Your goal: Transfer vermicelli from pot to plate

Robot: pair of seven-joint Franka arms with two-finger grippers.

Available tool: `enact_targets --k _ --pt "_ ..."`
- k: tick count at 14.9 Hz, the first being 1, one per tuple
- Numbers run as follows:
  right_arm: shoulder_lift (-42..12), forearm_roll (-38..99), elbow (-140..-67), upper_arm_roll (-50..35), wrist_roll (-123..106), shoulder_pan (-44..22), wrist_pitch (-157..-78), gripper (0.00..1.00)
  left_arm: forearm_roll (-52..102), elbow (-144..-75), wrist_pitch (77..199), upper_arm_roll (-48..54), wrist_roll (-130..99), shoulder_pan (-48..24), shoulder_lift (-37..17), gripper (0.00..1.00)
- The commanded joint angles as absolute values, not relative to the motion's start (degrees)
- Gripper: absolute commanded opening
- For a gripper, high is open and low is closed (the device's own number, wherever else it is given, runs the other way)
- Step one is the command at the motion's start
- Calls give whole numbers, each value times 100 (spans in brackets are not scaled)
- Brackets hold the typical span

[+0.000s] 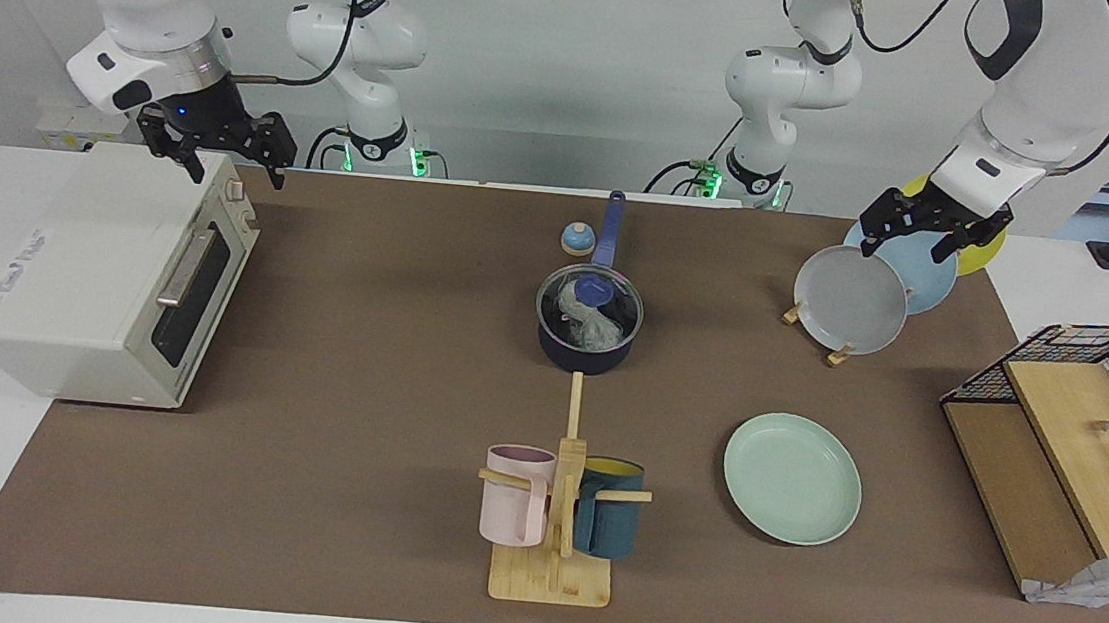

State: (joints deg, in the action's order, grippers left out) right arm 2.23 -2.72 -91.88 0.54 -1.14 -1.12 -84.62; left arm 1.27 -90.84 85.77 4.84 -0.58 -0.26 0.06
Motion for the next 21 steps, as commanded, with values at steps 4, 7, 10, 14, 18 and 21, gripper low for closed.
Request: enact_targets --k 4,7,10,14,18,21 --pt "308 -114 -9281 35 -158 -70 -8587 100 193 -9193 8569 466 -9 0 141 100" --pt "308 -114 -9281 35 -149 -70 -8587 100 193 -9193 8569 466 -9 0 141 100" --pt "308 -105 -9290 35 -149 -62 -8578 100 193 -9193 8569 466 0 0 141 100" --pt "334 -105 -9334 35 -158 -62 -8596 100 193 -9193 8569 466 0 0 141 100" --pt "308 -53 -9299 -61 -185 -315 -8622 100 193 -9193 8569 466 -9 0 141 100" --pt "246 158 -9299 -70 226 -780 -8824 100 193 -9193 8569 466 0 0 141 100"
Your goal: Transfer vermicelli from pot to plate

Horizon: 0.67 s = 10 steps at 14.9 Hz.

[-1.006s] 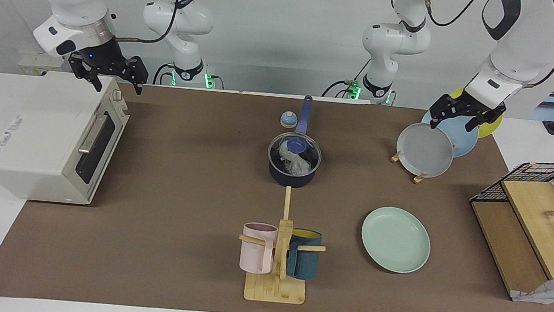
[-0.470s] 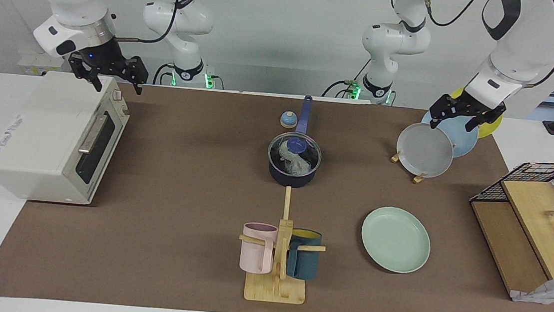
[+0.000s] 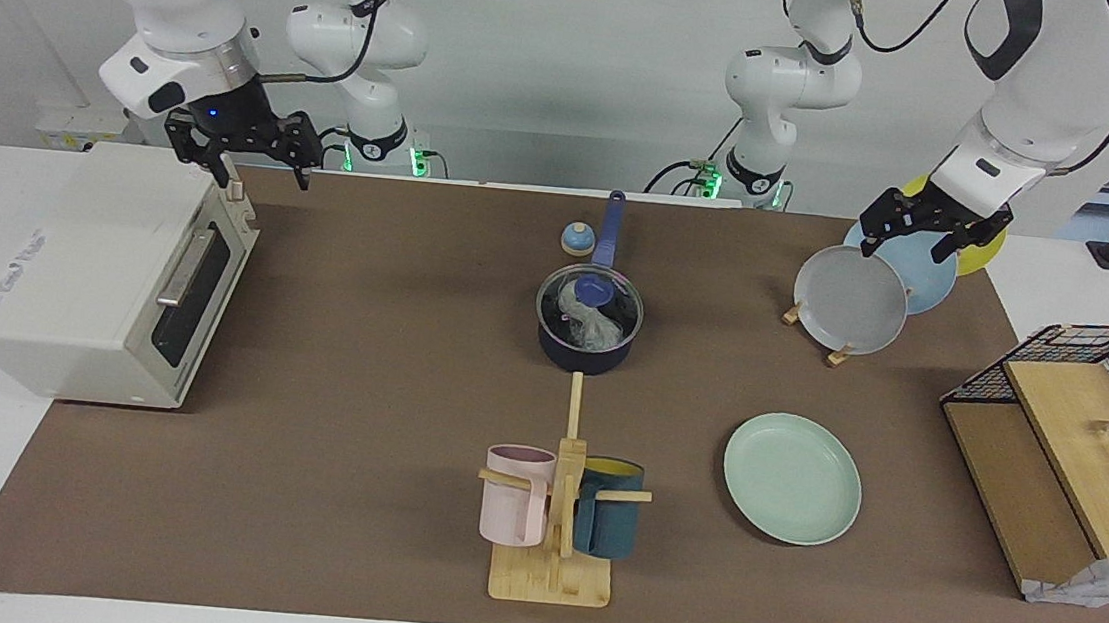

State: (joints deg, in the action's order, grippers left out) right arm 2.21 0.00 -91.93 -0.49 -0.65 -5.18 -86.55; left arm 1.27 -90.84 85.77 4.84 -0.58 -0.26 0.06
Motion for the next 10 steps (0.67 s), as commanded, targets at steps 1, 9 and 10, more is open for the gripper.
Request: enact_targets --k 1,9,10 --pt "203 158 -9290 -70 655 -1043 -8842 100 193 -9193 8569 466 -9 0 141 100" --pt "-1325 194 -8385 -105 3801 -3038 -9674 100 193 -9202 8569 466 -9 0 141 100" --pt "-1545 176 -8376 -114 4197 -3319 -9920 100 193 -9193 8569 466 -9 0 141 100"
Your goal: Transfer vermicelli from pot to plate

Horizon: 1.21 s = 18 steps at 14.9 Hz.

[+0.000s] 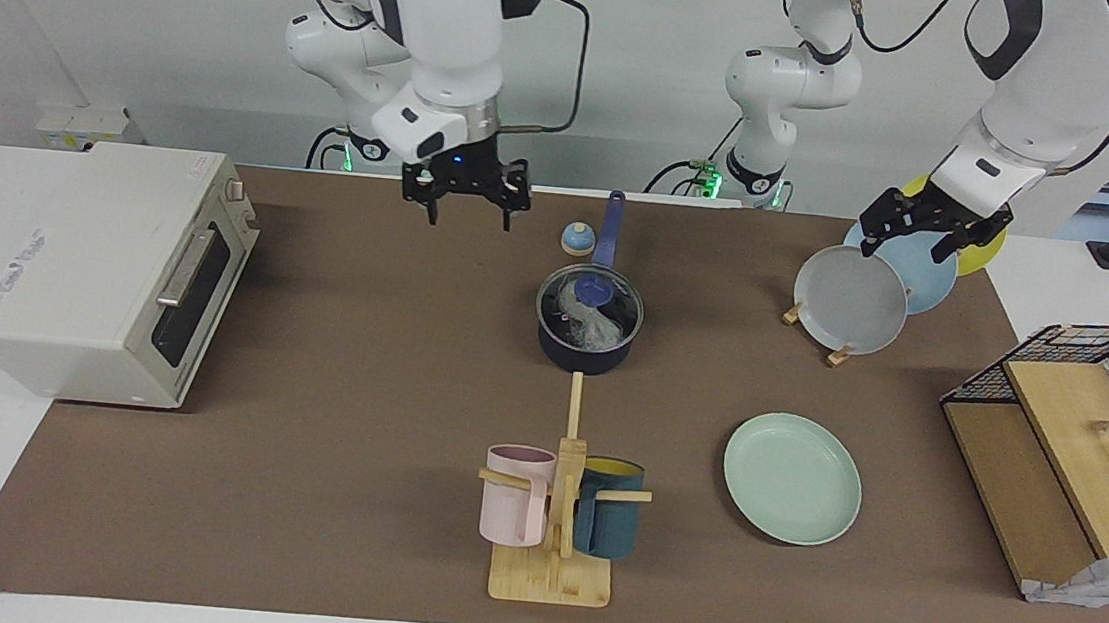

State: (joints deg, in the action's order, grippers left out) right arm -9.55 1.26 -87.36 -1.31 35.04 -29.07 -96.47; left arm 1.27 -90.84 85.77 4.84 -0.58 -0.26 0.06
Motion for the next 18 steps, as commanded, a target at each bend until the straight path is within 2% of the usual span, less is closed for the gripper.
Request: enact_targets --k 1,3,8,16,18 --pt "-1669 158 -8367 -114 4540 -3496 -10262 100 193 -9193 8569 466 -9 0 141 100" --pt "-1818 158 -8472 -114 4755 -3751 -10677 100 193 -9193 8569 466 -9 0 141 100" --pt "-2240 -245 -8630 -114 5000 -4244 -11003 100 193 -9193 8569 466 -9 0 141 100" --pt "-2145 -475 -9228 -114 4940 -4149 -11276 100 193 -9193 8561 475 -9 -9 141 100" --pt "-2092 -448 -9307 -123 4939 -4166 -11285 95 193 -9193 8587 475 -9 -9 141 100"
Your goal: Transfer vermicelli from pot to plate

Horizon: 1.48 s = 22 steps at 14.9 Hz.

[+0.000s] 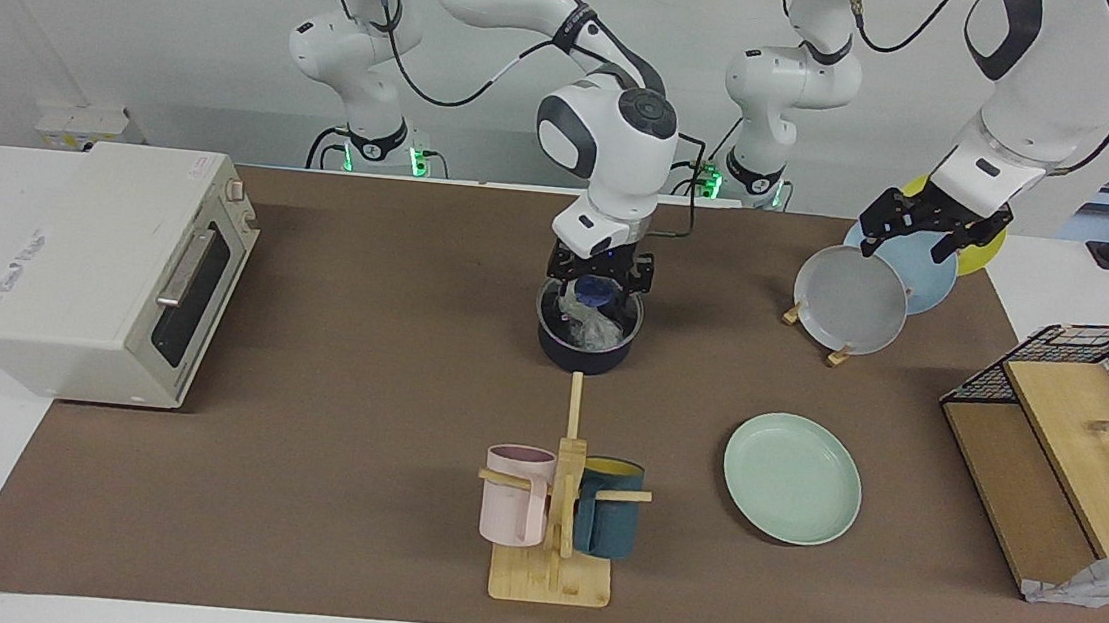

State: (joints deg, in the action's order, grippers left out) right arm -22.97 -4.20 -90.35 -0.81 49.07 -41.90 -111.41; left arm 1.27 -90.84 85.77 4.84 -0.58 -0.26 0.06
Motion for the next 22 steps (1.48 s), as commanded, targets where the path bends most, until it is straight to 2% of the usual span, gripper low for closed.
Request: enact_targets --k 1,3,6,9,12,19,22 --pt "-2092 -448 -9308 -123 4939 -4175 -11285 94 193 -9193 8587 475 -9 -9 141 100" --pt "-2092 -448 -9308 -123 4939 -4184 -11285 87 193 -9193 8587 475 -26 -9 141 100" --pt "-2092 -448 -9308 -123 4922 -4184 -11285 71 176 -9193 8596 475 -9 -9 141 100" --pt "-2092 -448 -9299 -123 4843 -4175 -11294 62 167 -9193 8613 475 -9 -26 141 100" --pt "-2101 -439 -9246 -123 4808 -4149 -11285 58 158 -9193 8613 475 -9 -26 141 100" --pt "-1942 -422 -8746 -114 4703 -4008 -10935 55 158 -9193 8824 492 -26 -79 123 100" --pt "-1846 -422 -8604 -105 3800 -3597 -10661 55 158 -9211 8895 536 -35 -227 123 100"
